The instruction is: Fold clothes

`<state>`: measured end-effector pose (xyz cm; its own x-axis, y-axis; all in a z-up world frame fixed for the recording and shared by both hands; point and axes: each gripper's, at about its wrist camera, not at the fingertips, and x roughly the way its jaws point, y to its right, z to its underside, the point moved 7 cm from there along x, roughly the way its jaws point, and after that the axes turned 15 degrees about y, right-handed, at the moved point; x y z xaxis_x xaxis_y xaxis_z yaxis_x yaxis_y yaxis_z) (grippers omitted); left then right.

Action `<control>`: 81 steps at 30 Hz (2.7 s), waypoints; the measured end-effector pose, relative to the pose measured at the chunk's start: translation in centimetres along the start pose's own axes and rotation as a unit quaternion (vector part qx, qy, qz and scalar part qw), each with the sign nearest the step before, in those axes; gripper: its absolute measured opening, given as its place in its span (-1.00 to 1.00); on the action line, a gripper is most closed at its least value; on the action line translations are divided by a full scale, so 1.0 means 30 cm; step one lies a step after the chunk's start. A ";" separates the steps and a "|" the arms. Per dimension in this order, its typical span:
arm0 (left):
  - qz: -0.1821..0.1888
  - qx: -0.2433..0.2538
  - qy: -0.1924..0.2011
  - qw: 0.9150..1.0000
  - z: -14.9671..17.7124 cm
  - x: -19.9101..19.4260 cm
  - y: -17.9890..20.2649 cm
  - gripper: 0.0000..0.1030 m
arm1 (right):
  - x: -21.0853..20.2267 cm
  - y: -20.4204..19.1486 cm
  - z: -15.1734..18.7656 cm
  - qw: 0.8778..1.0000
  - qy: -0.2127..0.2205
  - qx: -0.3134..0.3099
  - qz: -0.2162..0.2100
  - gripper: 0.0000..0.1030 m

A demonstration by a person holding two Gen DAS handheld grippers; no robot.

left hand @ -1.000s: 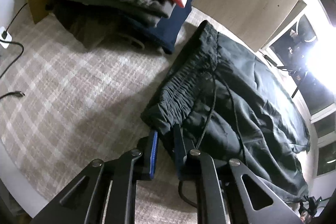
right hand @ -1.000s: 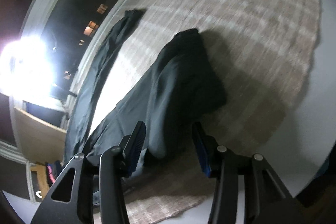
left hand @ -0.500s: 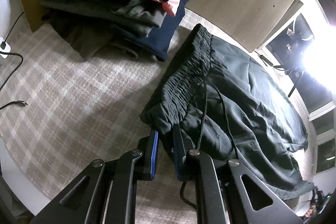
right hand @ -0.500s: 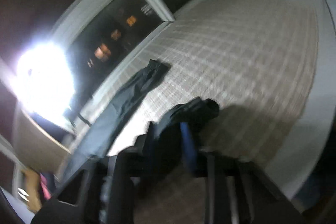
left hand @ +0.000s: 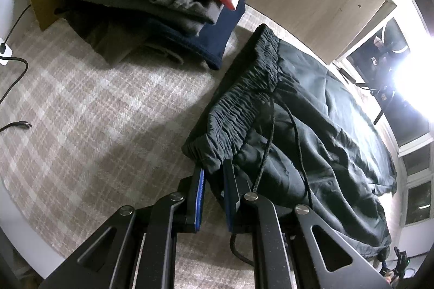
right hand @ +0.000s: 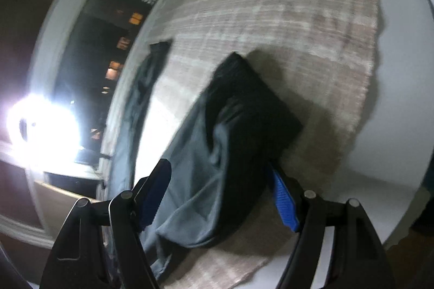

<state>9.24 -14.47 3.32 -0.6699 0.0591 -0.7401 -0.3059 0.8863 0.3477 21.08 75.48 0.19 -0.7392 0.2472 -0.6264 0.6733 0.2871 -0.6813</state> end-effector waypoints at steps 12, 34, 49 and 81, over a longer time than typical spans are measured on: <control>0.007 -0.015 -0.003 1.000 0.010 0.014 -0.014 -0.79 | 0.033 -0.075 0.040 0.998 0.000 0.009 -0.061 -0.73; 0.020 -0.032 0.065 0.997 -0.381 -0.010 0.152 -0.83 | 0.244 -0.856 -0.315 0.987 0.066 -0.126 -0.075 -0.94; -0.075 0.007 0.002 0.997 -0.573 0.628 0.361 -0.74 | 1.098 -0.869 -0.321 0.972 -0.027 -0.191 0.137 -0.94; 0.128 0.489 -0.111 0.856 -0.212 0.702 0.873 -0.20 | 0.930 -1.222 0.743 0.571 -0.229 -0.771 -0.166 0.10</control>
<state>-17.17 7.06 0.51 -0.4514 0.2977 -0.8412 0.6166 0.7855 -0.0529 -23.97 51.23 -0.74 -0.5042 -0.2246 -0.8338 -0.5749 0.8078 0.1300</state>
